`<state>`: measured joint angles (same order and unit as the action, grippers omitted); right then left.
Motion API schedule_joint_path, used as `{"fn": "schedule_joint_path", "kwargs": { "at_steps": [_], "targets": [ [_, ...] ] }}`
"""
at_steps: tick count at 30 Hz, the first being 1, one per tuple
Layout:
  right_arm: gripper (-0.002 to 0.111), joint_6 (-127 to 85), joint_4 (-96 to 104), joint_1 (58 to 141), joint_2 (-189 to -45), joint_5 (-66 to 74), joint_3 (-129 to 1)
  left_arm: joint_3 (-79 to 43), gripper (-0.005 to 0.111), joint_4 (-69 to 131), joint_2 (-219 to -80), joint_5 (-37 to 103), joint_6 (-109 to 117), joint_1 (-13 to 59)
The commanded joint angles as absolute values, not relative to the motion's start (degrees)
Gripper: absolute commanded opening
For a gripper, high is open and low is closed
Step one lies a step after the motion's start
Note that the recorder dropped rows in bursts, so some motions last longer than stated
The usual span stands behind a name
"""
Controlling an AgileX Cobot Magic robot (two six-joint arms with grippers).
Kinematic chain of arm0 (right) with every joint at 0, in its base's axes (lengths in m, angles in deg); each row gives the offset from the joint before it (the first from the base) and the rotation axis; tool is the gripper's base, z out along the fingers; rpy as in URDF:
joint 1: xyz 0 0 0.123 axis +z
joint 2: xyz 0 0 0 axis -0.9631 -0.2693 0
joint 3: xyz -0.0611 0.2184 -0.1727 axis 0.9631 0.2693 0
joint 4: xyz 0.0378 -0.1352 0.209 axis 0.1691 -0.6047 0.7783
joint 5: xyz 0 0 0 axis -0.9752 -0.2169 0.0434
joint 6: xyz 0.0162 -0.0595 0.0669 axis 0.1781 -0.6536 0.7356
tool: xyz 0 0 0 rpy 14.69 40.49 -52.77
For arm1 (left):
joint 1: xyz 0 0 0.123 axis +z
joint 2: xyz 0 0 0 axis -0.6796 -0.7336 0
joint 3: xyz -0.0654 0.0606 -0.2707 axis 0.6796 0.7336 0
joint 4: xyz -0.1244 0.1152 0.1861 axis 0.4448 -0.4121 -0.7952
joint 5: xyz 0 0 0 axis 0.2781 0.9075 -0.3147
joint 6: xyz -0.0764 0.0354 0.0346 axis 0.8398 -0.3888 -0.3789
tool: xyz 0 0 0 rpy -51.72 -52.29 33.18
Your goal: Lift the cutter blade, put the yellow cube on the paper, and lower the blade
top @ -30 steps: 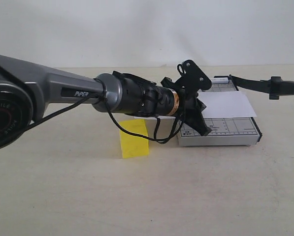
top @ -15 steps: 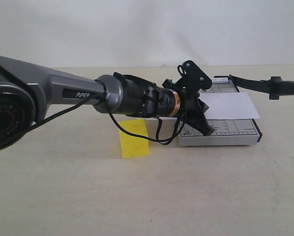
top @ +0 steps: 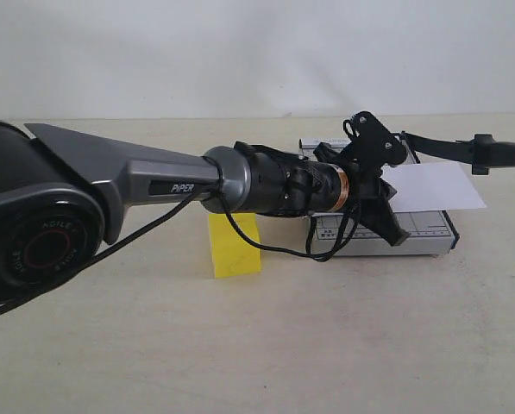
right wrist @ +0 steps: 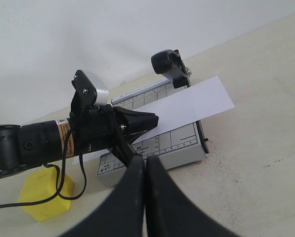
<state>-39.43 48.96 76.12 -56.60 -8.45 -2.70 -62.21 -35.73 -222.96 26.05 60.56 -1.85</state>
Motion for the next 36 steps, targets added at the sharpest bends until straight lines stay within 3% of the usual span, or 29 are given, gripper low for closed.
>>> {"fn": "schedule_joint_path", "kwargs": {
  "at_steps": [1, 22, 25, 32, 36],
  "targets": [
    [0.000, -39.61, 48.64, 76.17, -56.33, -8.44, -2.45, -62.01, 0.005, -35.34, -223.90, 28.97, 60.49, -2.30],
    [0.000, -39.61, 48.64, 76.17, -56.33, -8.04, -2.45, -61.81, 0.005, -35.32, -221.70, 30.05, 63.39, -2.33],
    [0.000, -39.61, 48.64, 76.17, -56.33, -8.04, -2.45, -61.81, 0.015, -35.32, -221.42, 28.58, 63.39, -2.33],
    [0.000, -39.61, 48.64, 76.17, -56.33, -8.04, -2.45, -61.81, 0.050, -35.32, -220.27, 27.39, 63.39, -2.33],
    [0.000, -39.61, 48.64, 76.17, -56.33, -8.04, -2.45, -61.81, 0.051, -35.32, -219.17, 28.89, 63.39, -2.33]
  ]
}}
